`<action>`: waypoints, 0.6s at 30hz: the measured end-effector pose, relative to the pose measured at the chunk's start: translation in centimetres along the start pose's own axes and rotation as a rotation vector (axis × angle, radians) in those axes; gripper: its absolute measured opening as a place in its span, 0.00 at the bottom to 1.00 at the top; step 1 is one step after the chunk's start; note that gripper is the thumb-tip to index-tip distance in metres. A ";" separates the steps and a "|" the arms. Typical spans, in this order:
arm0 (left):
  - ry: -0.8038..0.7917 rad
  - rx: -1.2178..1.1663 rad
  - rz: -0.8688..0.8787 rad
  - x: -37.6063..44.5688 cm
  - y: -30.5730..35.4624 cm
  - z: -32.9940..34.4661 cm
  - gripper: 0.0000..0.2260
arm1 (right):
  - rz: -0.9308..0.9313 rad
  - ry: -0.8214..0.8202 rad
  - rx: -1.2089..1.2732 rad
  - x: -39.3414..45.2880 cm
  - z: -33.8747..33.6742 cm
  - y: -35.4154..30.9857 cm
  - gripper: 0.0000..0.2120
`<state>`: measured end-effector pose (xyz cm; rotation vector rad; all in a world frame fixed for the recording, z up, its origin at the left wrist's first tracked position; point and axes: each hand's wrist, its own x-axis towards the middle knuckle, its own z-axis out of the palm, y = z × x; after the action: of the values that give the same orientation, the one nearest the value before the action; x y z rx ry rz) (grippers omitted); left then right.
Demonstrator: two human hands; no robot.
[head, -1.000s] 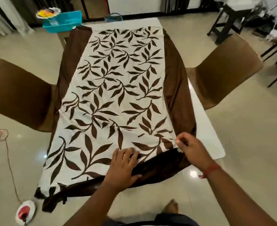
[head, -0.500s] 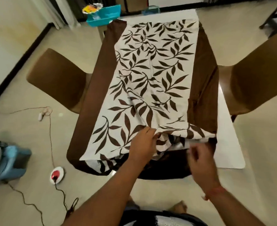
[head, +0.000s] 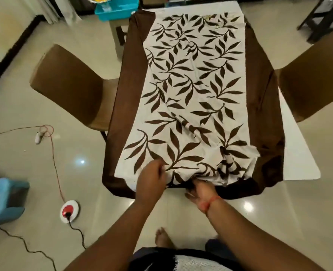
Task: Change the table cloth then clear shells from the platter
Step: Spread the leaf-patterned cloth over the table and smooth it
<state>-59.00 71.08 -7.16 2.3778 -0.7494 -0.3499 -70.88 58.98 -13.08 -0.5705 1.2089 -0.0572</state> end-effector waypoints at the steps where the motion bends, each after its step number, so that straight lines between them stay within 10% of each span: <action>1: 0.036 -0.021 -0.088 -1.2 -2.4 -0.2 0.05 | -0.031 0.049 0.105 0.5 0.7 0.6 0.10; 8: -0.121 -0.704 -0.952 -3.8 -12.9 0.8 0.19 | -0.341 0.301 0.106 -0.8 -3.0 2.7 0.10; 14: -0.331 -1.110 -0.967 -3.5 -11.6 2.5 0.16 | -0.590 0.648 0.367 -6.7 -11.4 1.5 0.13; 18: -0.189 -0.952 -1.011 -3.2 -11.6 2.7 0.07 | -0.442 0.907 -0.178 -7.3 -16.8 2.7 0.03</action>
<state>-57.71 79.22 -16.31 1.5980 0.5532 -1.0598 -89.25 57.33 -11.88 -1.0165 1.9498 -0.6439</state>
